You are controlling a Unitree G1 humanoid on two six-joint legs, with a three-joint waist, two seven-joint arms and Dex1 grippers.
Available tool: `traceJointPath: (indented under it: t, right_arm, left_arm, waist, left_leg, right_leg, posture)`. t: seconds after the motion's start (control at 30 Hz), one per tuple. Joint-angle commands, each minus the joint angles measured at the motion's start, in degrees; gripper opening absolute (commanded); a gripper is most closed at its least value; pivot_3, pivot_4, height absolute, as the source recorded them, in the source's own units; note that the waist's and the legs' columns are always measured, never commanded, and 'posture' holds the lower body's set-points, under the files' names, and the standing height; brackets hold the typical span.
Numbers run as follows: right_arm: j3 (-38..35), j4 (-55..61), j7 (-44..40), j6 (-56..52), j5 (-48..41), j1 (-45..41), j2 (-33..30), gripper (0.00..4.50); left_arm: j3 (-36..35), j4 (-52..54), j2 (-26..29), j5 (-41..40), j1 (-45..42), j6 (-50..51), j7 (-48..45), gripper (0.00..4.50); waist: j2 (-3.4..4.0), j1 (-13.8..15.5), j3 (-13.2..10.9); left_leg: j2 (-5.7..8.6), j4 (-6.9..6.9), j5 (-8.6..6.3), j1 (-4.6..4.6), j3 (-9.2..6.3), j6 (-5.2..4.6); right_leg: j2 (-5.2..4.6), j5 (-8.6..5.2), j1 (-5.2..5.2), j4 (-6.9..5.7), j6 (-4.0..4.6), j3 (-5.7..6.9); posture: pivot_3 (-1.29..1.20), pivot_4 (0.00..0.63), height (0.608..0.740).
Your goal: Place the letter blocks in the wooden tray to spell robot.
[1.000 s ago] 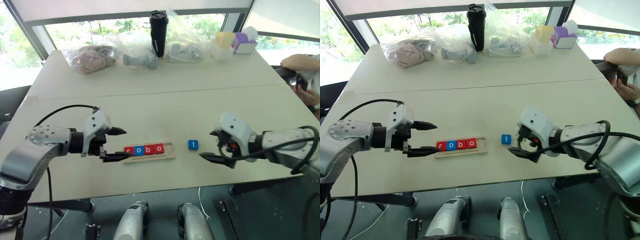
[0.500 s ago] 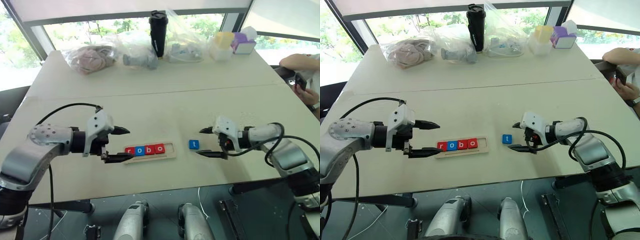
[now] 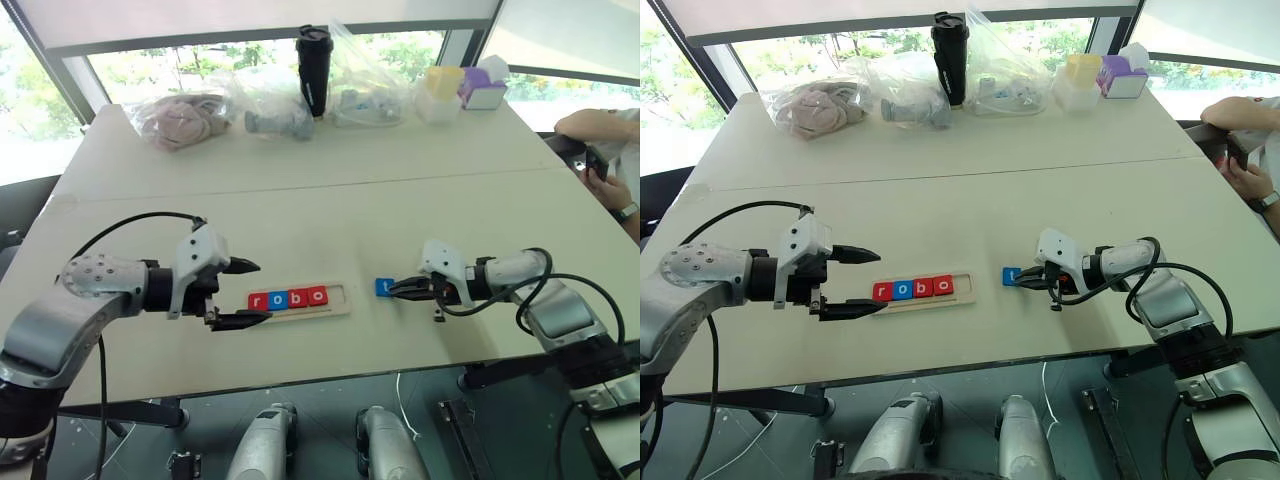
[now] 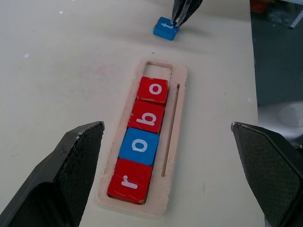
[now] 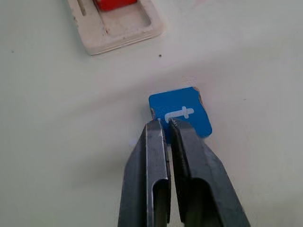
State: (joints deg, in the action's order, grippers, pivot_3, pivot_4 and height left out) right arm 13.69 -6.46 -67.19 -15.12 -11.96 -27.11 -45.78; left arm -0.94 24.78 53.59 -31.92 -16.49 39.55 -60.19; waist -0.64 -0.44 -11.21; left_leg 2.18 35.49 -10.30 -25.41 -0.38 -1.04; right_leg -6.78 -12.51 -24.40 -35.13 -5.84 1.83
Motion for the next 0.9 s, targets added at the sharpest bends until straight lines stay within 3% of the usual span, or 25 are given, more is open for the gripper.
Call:
traceJointPath:
  t: [0.03, 0.1, 0.2, 0.4, 0.87, 0.9]
  right_arm:
    - [-2.0, 1.5, 0.3, -0.1, 0.1, 0.0, 0.0, 0.03]
    - [-3.1, 2.4, 0.3, -1.3, -1.1, 0.0, 0.0, 0.03]
    - [-4.7, 3.8, -0.1, -3.8, -3.0, 0.2, -0.2, 0.85]
    - [-5.5, 3.6, -0.8, -4.9, -2.6, 0.3, -0.9, 3.9]
    - [-0.5, -11.5, -2.0, 3.7, 4.1, -5.6, 5.7, 3.9]
    - [-0.6, -12.4, -2.3, 4.2, 4.1, -6.1, 6.1, 3.39]
  left_arm:
    - [-1.1, 0.2, 0.2, -0.1, -0.6, -0.8, -0.2, 4.5]
    - [-1.0, 0.0, 0.2, -0.1, -0.8, -0.8, -0.2, 4.5]
    - [-0.9, 0.0, 0.2, 0.0, -1.0, -0.8, -0.1, 4.5]
    - [-0.6, -0.5, 0.2, 0.1, -1.3, -1.0, -0.4, 4.5]
    - [-0.3, -0.5, -0.9, 0.4, -1.9, -0.5, 1.2, 4.5]
    - [-0.5, -0.3, -0.9, 0.3, -1.7, -0.4, 1.4, 4.5]
  waist:
    - [0.0, 0.0, 0.0]
    - [0.0, 0.1, 0.0]
    - [0.0, 0.0, 0.0]
    - [0.0, 0.0, 0.0]
    - [0.0, -0.2, 0.0]
    - [0.0, -0.2, 0.0]
  left_leg:
    - [0.0, 0.0, 0.0, 0.0, 0.0, 0.0]
    - [0.0, 0.02, 0.0, -0.01, 0.01, 0.0]
    - [0.0, 0.03, 0.0, -0.01, 0.01, 0.0]
    - [0.0, 0.07, 0.0, -0.02, 0.01, 0.0]
    - [0.0, 0.21, 0.0, -0.01, 0.02, -0.01]
    - [0.0, 0.21, 0.0, -0.01, 0.02, -0.01]
  right_leg:
    - [0.0, 0.0, 0.0, 0.0, 0.0, 0.0]
    - [0.0, 0.0, 0.0, 0.0, 0.0, -0.01]
    - [0.0, 0.0, 0.0, -0.01, 0.0, -0.01]
    - [0.0, 0.0, 0.0, -0.02, 0.0, -0.01]
    - [0.02, 0.01, 0.05, -0.1, -0.01, -0.02]
    - [0.03, 0.01, 0.05, -0.11, -0.01, -0.02]
  posture:
    - [0.0, 0.15, 0.74]
    - [0.0, 0.15, 0.74]
    - [0.0, 0.15, 0.74]
    - [0.0, 0.15, 0.74]
    - [0.0, 0.15, 0.74]
    - [0.0, 0.15, 0.74]
